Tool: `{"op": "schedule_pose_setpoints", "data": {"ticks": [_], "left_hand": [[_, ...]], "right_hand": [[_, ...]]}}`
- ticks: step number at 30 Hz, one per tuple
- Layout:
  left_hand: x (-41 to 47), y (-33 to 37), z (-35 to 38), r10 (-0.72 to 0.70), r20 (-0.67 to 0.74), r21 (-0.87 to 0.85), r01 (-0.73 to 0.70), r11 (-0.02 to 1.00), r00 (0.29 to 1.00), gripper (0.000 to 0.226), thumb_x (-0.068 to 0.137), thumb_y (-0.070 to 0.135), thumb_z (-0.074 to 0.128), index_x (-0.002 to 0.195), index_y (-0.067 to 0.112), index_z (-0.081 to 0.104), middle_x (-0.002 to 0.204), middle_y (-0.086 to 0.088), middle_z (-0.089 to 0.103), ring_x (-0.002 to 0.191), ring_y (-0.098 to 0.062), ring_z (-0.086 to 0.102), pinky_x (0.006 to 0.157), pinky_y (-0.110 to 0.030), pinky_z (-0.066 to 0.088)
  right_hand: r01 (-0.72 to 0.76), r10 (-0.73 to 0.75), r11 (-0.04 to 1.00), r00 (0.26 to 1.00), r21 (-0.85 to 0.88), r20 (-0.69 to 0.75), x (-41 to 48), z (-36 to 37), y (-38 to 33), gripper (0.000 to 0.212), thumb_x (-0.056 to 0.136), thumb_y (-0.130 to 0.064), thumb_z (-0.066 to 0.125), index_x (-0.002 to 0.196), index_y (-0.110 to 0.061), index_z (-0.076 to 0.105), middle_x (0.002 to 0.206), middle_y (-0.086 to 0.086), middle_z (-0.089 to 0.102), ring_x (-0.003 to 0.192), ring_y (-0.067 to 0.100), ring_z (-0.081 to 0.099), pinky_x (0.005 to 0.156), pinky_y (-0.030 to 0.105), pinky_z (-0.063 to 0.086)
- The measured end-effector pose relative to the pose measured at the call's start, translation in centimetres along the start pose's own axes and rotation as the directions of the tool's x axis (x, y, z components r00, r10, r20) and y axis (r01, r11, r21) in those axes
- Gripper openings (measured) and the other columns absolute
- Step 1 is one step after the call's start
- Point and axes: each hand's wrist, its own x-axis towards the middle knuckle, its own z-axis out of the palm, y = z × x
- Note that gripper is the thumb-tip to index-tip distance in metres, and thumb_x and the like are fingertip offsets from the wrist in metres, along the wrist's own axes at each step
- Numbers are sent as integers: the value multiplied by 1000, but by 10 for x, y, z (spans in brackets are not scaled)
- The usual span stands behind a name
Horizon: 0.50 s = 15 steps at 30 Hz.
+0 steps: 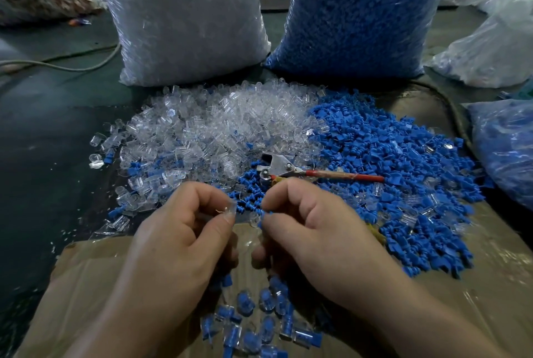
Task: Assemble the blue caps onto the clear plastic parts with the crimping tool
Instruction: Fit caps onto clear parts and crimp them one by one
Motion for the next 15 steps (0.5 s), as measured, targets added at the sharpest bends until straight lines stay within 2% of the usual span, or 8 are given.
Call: {"op": "schedule_pose_setpoints", "data": {"ticks": [2, 4, 7, 8, 11, 12, 13, 15], "left_hand": [[0, 1, 0, -23, 25, -26, 24, 999, 999, 14, 90, 23, 66, 89, 37, 63, 62, -4, 71, 51, -17, 67, 44, -25, 51], [1, 1, -2, -72, 9, -110, 73, 991, 997, 18, 92, 18, 65, 84, 34, 64, 62, -9, 71, 46, -16, 64, 40, -20, 46], [3, 1, -2, -162, 7, -260, 158, 952, 987, 23, 94, 10, 64, 79, 27, 67, 64, -15, 70, 46, -16, 62, 39, -20, 42], [3, 0, -2, -154, 14, -250, 152, 956, 988, 21, 93, 12, 65, 80, 28, 68, 66, -14, 71, 50, -17, 65, 40, -21, 44], [3, -8, -1, -89, 41, -129, 93, 987, 995, 15, 84, 22, 73, 87, 36, 71, 73, -4, 76, 61, -16, 72, 53, -30, 53], [4, -9, -1, -77, 45, -86, 80, 993, 996, 16, 82, 25, 76, 88, 38, 72, 74, 0, 77, 63, -15, 72, 57, -32, 54], [4, -10, -2, -74, 48, -61, 77, 995, 996, 18, 78, 28, 80, 89, 39, 73, 76, 2, 77, 65, -14, 73, 59, -33, 56], [3, -9, -3, -87, 49, -130, 92, 987, 995, 31, 62, 34, 92, 88, 34, 75, 77, -2, 77, 68, -18, 75, 60, -34, 58]], "right_hand": [[11, -9, 997, 1000, -71, 21, 0, 0, 0, 12, 94, -26, 55, 90, -37, 57, 76, -3, 74, 66, 12, 71, 64, 36, 60], [-1, 1, 999, 1000, -44, 14, -1, -1, -1, 12, 95, -26, 56, 90, -36, 58, 75, -1, 74, 66, 13, 71, 65, 38, 59], [-9, 9, 1000, 999, 2, -39, -2, -3, 0, 12, 94, -24, 56, 90, -36, 59, 75, 2, 73, 71, 21, 72, 67, 49, 60], [7, -8, 999, 999, -37, -51, -2, -3, 1, 13, 94, -25, 56, 91, -37, 59, 76, 0, 73, 70, 19, 72, 67, 49, 60], [114, -136, 949, 989, -295, -56, -4, -1, 0, 8, 90, -34, 57, 92, -42, 58, 79, -9, 71, 67, 12, 69, 63, 47, 59], [142, -172, 938, 983, -317, -67, -5, -1, 0, 8, 88, -36, 57, 93, -42, 58, 79, -8, 71, 68, 13, 69, 62, 47, 58], [163, -194, 945, 977, -285, -86, -6, -1, -1, 9, 86, -36, 57, 94, -41, 59, 79, -7, 71, 68, 14, 69, 61, 47, 59], [146, -166, 977, 978, -153, -130, -8, -4, -4, 15, 82, -34, 56, 95, -40, 62, 75, -4, 71, 66, 15, 70, 59, 43, 60]]}}
